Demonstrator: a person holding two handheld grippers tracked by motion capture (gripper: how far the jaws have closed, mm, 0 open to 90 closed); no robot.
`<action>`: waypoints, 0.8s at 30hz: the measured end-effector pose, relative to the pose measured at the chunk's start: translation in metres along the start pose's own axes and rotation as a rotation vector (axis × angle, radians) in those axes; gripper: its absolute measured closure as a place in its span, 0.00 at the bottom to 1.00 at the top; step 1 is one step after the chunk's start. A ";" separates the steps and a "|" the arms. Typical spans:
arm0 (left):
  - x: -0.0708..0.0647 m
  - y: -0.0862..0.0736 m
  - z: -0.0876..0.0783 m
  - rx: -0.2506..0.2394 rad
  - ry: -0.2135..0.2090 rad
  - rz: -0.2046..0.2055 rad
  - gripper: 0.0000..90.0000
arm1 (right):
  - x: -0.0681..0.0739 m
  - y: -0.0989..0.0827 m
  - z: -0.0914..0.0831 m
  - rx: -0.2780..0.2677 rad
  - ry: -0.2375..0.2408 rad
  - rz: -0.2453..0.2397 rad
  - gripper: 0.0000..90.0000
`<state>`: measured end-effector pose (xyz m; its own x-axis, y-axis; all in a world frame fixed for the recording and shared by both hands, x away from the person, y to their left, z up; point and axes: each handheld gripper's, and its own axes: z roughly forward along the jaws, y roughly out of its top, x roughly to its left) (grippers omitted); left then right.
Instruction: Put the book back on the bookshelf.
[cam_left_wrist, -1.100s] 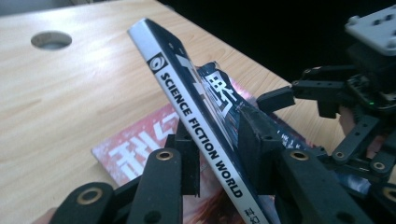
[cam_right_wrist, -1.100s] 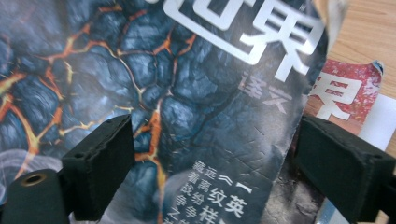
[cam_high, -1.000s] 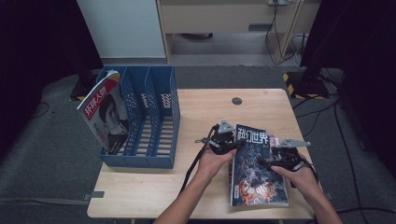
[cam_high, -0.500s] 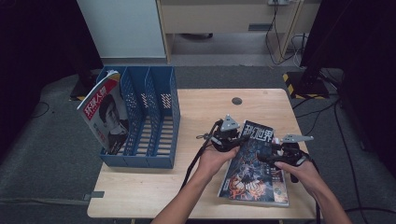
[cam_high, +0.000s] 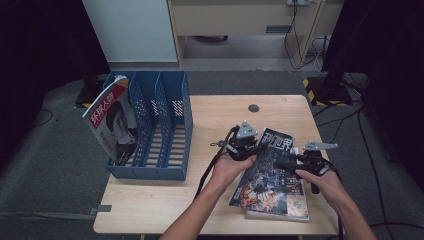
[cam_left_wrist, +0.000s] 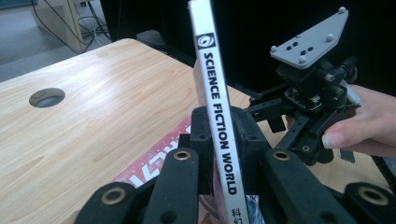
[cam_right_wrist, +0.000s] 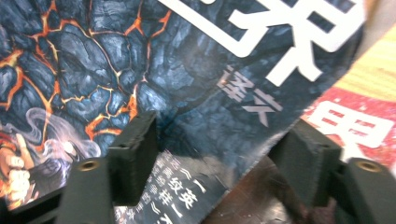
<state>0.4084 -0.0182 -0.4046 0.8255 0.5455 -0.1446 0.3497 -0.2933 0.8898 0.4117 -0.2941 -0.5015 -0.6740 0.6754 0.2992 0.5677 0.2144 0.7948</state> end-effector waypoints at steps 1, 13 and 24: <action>0.001 0.000 -0.001 -0.003 0.000 -0.003 0.90 | 0.000 0.001 -0.002 -0.004 -0.005 -0.002 0.45; 0.011 0.002 -0.015 -0.048 0.020 -0.011 0.91 | 0.011 0.019 -0.016 -0.044 -0.071 -0.074 0.76; 0.016 0.011 -0.027 -0.111 0.031 -0.010 0.92 | 0.020 0.047 -0.036 -0.085 -0.121 -0.113 0.85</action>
<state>0.4135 0.0083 -0.3859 0.8077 0.5724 -0.1414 0.3050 -0.2003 0.9310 0.4075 -0.2953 -0.4396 -0.6666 0.7314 0.1439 0.4464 0.2370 0.8629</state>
